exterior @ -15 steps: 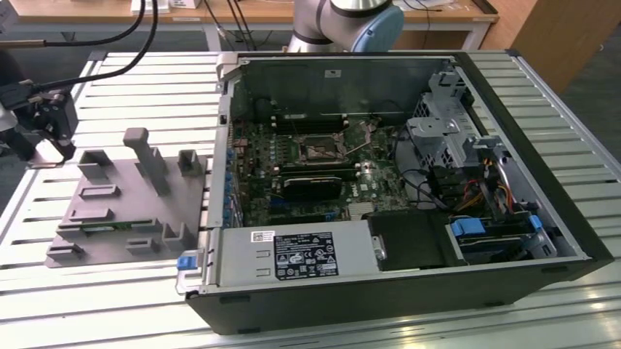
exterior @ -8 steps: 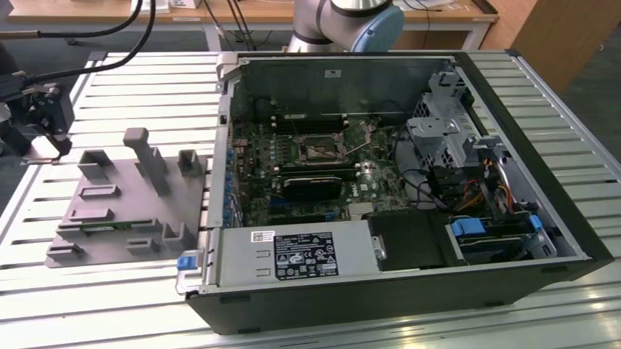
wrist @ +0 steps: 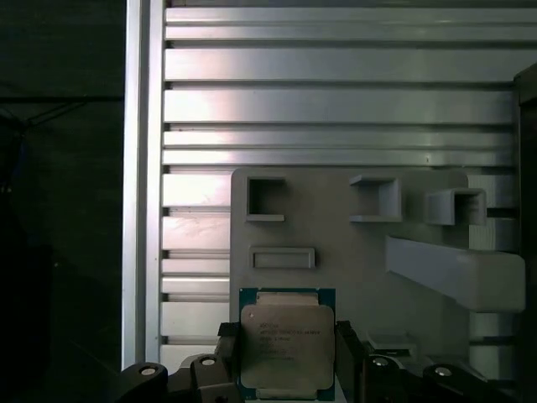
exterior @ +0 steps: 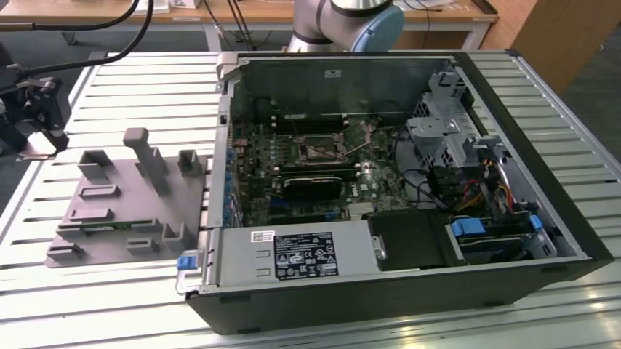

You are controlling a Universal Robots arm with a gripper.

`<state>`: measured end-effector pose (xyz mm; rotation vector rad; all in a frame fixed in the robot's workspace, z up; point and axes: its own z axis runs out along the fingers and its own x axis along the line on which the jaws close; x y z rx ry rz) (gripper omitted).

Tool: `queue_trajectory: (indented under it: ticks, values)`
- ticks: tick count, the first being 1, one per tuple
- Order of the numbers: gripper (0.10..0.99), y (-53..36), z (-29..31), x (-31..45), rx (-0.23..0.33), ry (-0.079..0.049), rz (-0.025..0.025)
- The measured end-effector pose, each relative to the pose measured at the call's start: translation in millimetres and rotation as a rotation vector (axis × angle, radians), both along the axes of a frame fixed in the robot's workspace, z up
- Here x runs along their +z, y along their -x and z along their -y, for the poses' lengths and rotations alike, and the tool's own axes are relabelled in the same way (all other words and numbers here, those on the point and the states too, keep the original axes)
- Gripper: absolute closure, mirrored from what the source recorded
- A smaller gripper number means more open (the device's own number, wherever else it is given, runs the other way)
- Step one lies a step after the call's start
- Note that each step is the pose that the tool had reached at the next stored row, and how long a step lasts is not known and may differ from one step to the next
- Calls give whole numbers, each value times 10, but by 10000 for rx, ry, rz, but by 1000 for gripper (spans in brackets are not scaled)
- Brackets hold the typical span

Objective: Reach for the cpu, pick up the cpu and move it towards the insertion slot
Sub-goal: 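Pick up the cpu and move it towards the insertion slot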

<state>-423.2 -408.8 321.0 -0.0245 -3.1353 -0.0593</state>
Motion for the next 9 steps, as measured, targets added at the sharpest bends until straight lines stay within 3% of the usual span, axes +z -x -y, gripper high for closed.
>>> queue_trajectory:
  ticks: [9]
  values:
    - [545, 0, 0, 49, 0, 1, -2]
